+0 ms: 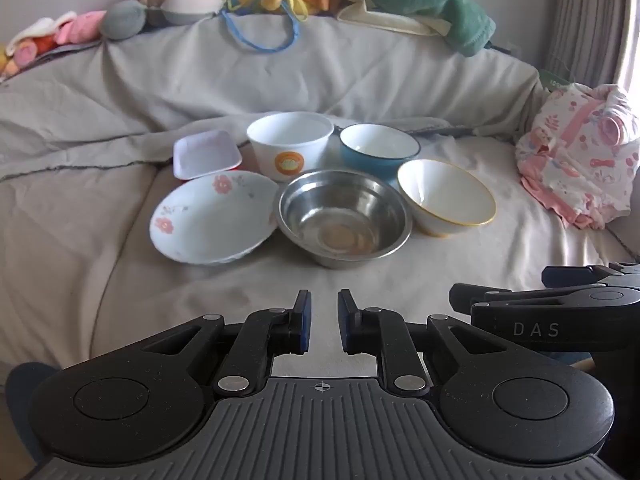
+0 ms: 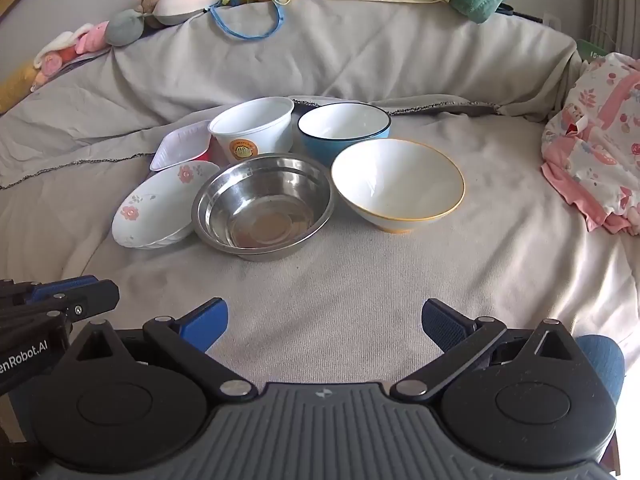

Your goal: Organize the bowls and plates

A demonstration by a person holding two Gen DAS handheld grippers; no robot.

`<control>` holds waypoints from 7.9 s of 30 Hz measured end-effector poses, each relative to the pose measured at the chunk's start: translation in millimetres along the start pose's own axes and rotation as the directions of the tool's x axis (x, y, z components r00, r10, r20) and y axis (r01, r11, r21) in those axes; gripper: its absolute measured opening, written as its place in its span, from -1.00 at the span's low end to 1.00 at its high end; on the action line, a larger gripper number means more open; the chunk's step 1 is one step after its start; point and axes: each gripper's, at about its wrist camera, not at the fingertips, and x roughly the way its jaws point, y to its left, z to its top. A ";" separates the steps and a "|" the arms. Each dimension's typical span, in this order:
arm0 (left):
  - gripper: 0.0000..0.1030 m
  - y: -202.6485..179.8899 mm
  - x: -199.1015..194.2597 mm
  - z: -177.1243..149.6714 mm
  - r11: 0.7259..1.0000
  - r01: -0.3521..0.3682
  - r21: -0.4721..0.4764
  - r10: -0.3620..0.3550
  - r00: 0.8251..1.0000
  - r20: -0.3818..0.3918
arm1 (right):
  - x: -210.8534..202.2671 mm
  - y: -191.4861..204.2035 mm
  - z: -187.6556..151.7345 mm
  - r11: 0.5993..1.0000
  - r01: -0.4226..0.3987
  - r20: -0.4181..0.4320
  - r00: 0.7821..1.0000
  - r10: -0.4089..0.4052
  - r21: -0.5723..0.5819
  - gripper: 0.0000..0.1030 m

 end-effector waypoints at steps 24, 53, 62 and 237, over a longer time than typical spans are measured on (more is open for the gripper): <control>-0.65 -0.3 -1.4 2.2 0.997 0.078 -0.015 -0.077 0.997 0.016 | -7.1 3.7 2.0 1.000 -0.012 0.028 1.000 0.012 -0.003 1.00; -0.65 1.0 3.6 0.9 0.997 0.073 -0.020 -0.073 0.997 0.004 | -5.8 8.0 0.0 1.000 -0.019 0.022 1.000 0.019 -0.016 1.00; -0.65 7.9 12.8 -2.5 0.996 0.076 -0.038 -0.076 0.997 -0.013 | 3.9 12.7 -2.2 1.000 -0.019 -0.004 1.000 0.018 -0.020 1.00; 0.03 197.9 170.4 58.9 0.891 0.037 -0.452 -0.086 0.992 -0.089 | 176.1 45.9 144.3 0.956 -0.250 0.065 0.963 0.262 -0.152 0.88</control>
